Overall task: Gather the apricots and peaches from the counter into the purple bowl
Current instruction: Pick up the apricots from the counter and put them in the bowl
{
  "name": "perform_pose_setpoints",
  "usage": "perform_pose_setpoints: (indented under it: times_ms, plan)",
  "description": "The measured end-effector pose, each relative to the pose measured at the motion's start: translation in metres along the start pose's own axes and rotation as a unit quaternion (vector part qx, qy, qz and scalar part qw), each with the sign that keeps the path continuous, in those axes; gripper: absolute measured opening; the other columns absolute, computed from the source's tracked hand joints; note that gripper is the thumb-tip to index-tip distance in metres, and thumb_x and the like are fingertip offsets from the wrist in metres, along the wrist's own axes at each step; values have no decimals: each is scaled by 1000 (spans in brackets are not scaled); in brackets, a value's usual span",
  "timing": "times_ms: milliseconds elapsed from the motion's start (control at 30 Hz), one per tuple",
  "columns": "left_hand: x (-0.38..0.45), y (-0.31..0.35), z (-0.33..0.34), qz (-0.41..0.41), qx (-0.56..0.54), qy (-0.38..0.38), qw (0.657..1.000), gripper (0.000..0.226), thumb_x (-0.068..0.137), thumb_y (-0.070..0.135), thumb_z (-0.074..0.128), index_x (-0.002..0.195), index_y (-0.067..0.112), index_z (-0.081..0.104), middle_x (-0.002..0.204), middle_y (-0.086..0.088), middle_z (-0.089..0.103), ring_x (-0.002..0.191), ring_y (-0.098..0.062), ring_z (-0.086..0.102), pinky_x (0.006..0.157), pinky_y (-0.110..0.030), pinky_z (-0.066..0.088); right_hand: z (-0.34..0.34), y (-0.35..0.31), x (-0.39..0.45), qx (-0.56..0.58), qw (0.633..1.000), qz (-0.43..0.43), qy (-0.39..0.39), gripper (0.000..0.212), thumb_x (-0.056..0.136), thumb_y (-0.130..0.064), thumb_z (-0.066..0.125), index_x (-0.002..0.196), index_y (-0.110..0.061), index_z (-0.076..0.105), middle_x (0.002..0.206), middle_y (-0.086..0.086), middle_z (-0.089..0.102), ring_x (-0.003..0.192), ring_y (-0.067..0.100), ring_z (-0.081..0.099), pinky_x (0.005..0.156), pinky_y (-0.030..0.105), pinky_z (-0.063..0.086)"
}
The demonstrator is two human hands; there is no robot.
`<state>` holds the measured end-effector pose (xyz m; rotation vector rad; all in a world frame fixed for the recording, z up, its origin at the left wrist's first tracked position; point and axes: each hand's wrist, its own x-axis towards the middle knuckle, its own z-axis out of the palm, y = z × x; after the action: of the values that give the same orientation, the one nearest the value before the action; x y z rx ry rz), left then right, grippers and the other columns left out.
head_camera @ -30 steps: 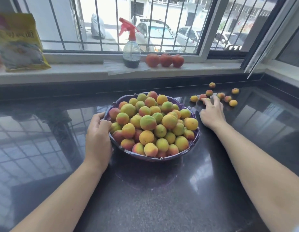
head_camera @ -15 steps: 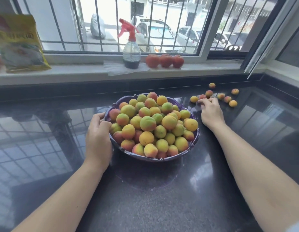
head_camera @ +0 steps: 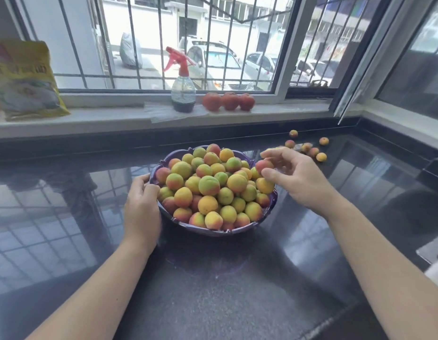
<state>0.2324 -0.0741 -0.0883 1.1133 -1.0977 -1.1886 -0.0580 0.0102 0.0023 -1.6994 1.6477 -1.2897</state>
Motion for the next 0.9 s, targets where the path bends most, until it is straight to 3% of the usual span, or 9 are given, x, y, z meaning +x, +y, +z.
perform_pose_setpoints:
  times_ms: [167,267,567,767,900]
  plan:
    - [-1,1,2,-1,-1,-5,1000,38,76,42,53,109,34,71,106,-3,76,112,-39,68,97,-71,54,9,-3,5,-159,987,-3,-17,24,91,-25,74,113,-33,68,103,-15,70,99,3,65,91,27,54]
    - [-2,2,1,3,6,-11,1000,39,78,43,51,111,34,70,109,-3,75,112,-34,68,98,-67,55,12,-2,5,-199,980,1,-12,26,91,-32,71,117,-34,67,105,-16,68,100,3,63,90,28,53]
    - [-2,2,1,9,13,-8,1000,32,82,39,49,107,34,69,105,-2,74,109,-34,68,95,-68,55,14,-3,3,-158,987,-3,-13,28,88,-25,76,114,-34,69,109,-11,67,100,5,63,86,25,54]
    - [-3,4,2,10,16,-9,1000,36,82,38,48,110,29,67,104,-3,74,108,-34,68,94,-63,57,13,-5,6,-63,994,-9,88,15,94,-15,69,94,-30,73,90,-7,73,87,8,68,80,26,56]
    - [-6,6,2,8,15,-10,1000,34,83,36,48,110,29,67,101,-2,74,104,-31,69,93,-60,57,14,0,3,-102,994,11,41,19,102,-25,58,102,-26,76,93,-8,72,88,7,66,76,23,54]
